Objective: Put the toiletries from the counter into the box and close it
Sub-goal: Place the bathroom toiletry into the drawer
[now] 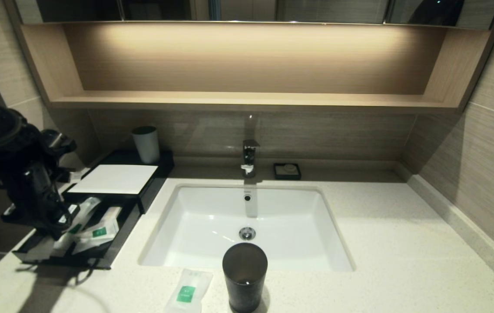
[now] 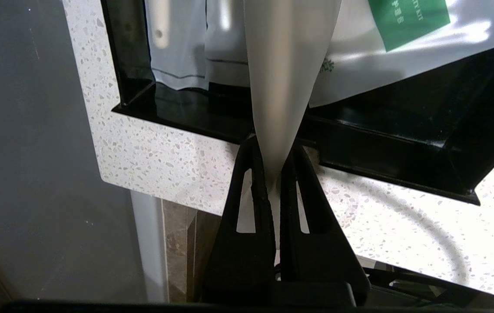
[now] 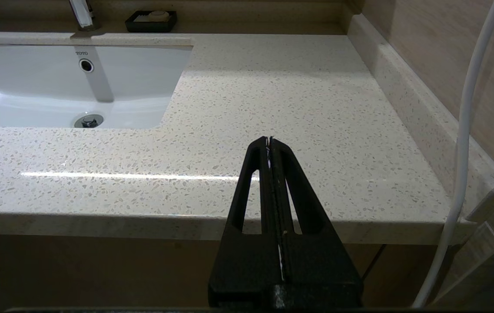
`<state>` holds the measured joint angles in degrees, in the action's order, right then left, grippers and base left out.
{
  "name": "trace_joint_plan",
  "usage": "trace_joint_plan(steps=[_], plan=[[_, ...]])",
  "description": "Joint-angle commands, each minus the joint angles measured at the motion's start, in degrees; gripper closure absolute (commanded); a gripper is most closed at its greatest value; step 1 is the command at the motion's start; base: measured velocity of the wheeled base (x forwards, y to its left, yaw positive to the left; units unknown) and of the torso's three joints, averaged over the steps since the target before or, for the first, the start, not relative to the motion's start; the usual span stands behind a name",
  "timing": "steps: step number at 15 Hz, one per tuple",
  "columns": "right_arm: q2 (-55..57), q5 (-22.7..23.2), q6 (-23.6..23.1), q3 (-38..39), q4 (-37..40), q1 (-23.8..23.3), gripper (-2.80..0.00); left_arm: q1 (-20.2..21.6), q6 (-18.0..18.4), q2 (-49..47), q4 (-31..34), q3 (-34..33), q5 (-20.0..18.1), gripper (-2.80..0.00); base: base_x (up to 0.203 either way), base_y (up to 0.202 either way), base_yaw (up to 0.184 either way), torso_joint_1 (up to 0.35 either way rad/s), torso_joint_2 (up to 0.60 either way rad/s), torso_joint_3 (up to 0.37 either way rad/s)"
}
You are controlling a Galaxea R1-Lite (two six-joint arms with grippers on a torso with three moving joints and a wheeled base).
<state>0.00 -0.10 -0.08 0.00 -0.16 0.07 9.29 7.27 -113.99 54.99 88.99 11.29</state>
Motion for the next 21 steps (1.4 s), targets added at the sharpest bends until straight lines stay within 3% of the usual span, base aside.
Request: trace_joint_plan(steps=[1,14,21], plan=[[0.0,0.01,-0.01,0.09,-0.02,0.01,0.0,0.03,0.03,-2.01,0.18,1.0,0.13,0.0,0.0,0.0,0.0,0.0,0.0,0.0],[0.0,0.01,-0.01,0.06,-0.02,0.01,0.0,-0.7,-0.15,-5.2,-2.39,3.47,0.05,0.0,0.0,0.0,0.0,0.0,0.0,0.0],[0.0,0.01,-0.01,0.09,-0.02,0.01,0.0,-0.85,-0.41,-6.68,-7.44,3.56,-0.04,0.0,0.0,0.0,0.0,0.0,0.0,0.0]])
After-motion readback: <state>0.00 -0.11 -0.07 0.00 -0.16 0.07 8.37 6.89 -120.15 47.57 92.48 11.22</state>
